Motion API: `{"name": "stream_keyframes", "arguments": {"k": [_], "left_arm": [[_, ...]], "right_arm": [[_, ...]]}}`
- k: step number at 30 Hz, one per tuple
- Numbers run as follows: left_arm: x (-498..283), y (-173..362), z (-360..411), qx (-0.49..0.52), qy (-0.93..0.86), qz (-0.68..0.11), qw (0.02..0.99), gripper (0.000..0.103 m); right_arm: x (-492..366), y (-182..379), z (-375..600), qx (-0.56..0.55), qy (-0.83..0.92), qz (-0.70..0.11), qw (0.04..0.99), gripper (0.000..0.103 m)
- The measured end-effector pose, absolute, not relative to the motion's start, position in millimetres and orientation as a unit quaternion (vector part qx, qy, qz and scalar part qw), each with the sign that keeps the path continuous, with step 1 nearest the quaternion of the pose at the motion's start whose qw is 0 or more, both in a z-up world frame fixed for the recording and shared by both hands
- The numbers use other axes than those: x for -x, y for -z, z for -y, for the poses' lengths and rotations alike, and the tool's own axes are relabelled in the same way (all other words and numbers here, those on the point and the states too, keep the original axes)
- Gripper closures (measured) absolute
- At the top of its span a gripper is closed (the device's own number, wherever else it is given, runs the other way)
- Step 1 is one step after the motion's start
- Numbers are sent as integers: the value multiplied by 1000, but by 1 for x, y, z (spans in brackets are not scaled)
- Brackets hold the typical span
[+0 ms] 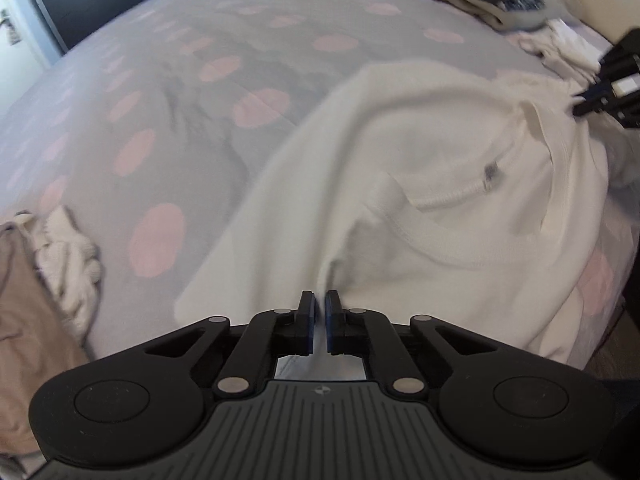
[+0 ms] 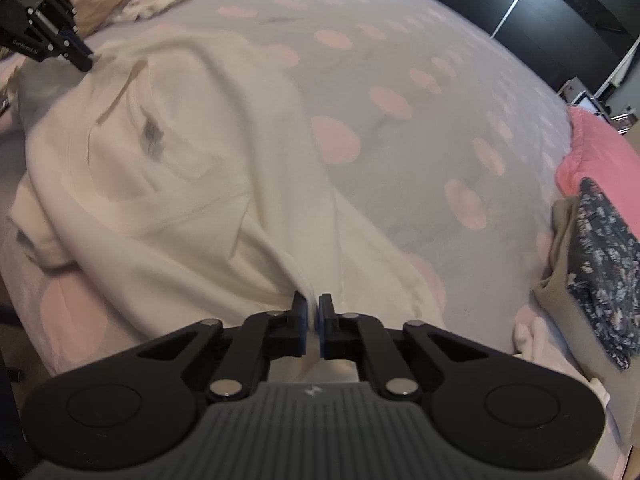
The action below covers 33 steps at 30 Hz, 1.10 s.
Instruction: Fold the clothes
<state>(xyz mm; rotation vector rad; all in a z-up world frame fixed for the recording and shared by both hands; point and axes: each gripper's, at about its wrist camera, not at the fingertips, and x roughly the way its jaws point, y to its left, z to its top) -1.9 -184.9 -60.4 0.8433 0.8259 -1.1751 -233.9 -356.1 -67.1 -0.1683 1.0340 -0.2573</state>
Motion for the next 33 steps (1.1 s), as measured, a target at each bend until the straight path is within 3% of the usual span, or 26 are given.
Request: {"name": "stream_keyframes", "arguments": {"k": [6,11,18,24,29,33], "left_arm": [[-12,-4,165,-295,494,-335,746,101],[-12,-80,143,-227,466,-258,815,103],[-12,-185,121,-159,451,-169,862,103],[0,-175,132,-206,466,-173,843,103],[3,-121,140,-246,484,-223,809,102],[9,-77,145,-276,503,-254,779,94]], "right_arm": [[243,11,359,49,192,-413,889,99],[253,-63,370,-39,272,-296,915,100],[257,-154,351,-46,281,-194,939,100],[240,-149,324,33,283,-244,927,100],[249,-113,347,7,304,-273,913,100],[257,-85,366,-15,320,-296,900,100]]}}
